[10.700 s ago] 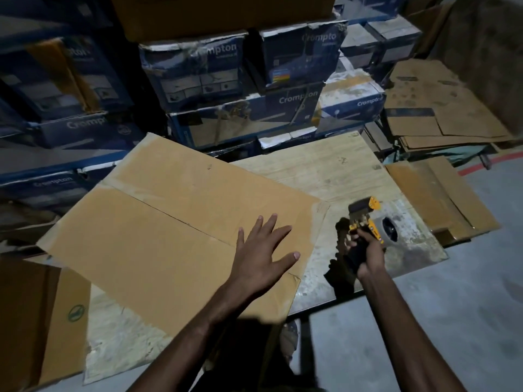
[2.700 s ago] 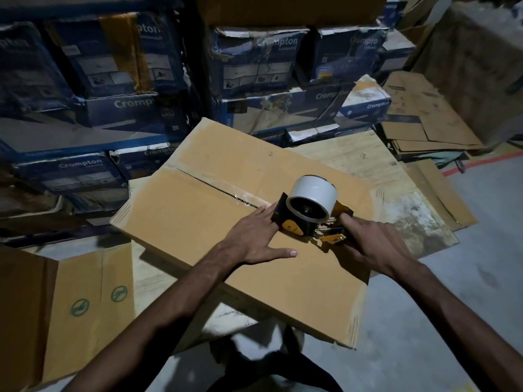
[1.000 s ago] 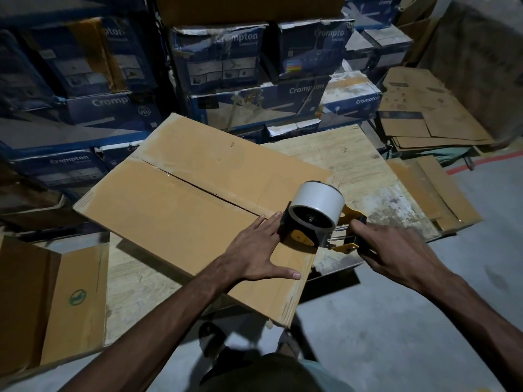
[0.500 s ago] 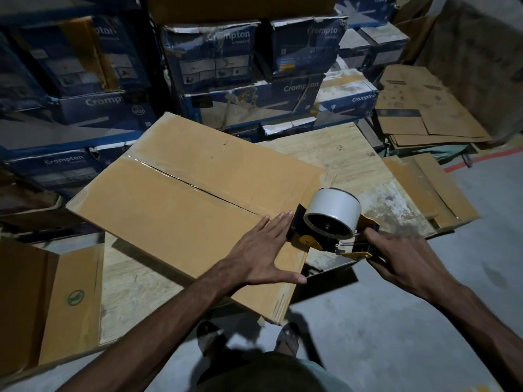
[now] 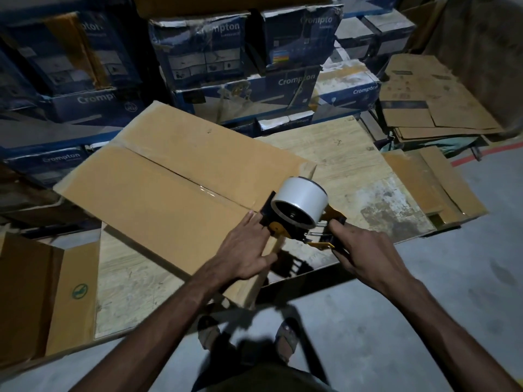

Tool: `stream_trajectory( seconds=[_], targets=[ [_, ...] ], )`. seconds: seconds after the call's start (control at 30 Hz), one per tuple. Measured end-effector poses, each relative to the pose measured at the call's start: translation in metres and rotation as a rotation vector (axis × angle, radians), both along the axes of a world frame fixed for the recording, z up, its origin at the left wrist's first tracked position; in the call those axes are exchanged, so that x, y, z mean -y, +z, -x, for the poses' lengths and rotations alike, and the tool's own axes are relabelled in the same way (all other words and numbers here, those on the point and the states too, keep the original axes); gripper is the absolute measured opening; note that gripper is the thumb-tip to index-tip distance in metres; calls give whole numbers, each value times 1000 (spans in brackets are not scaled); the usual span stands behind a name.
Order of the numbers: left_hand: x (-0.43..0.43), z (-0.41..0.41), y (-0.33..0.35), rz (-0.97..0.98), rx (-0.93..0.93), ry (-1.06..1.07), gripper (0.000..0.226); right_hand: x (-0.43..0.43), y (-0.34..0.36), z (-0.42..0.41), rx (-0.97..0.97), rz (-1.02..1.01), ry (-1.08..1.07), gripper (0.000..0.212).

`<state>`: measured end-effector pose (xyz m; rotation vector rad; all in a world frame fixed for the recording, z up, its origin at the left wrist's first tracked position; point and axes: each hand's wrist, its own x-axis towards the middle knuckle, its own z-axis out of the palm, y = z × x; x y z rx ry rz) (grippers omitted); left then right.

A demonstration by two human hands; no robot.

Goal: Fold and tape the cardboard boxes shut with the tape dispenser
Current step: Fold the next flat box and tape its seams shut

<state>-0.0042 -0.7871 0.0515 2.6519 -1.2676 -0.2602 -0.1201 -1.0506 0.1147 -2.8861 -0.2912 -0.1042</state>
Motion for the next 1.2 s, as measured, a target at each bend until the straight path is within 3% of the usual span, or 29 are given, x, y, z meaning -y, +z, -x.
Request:
stream_trajectory(
  seconds=[0.23, 0.33, 0.53, 0.73, 1.2],
  targets=[
    [-11, -9, 4, -29, -13, -7, 84, 6, 5, -9, -22, -4, 14, 35],
    [-12, -11, 1, -63, -51, 6, 99, 21, 8, 5, -12, 14, 21, 38],
    [-12, -12, -4, -81, -51, 1, 99, 49, 15, 39, 50, 94, -10, 46],
    [-13, -13, -7, -64, -54, 1, 102, 55, -22, 38, 37, 127, -4, 55],
    [-11, -13, -2, -85, -74, 5, 104, 10, -128, 9, -72, -171, -11, 65]
  ],
)
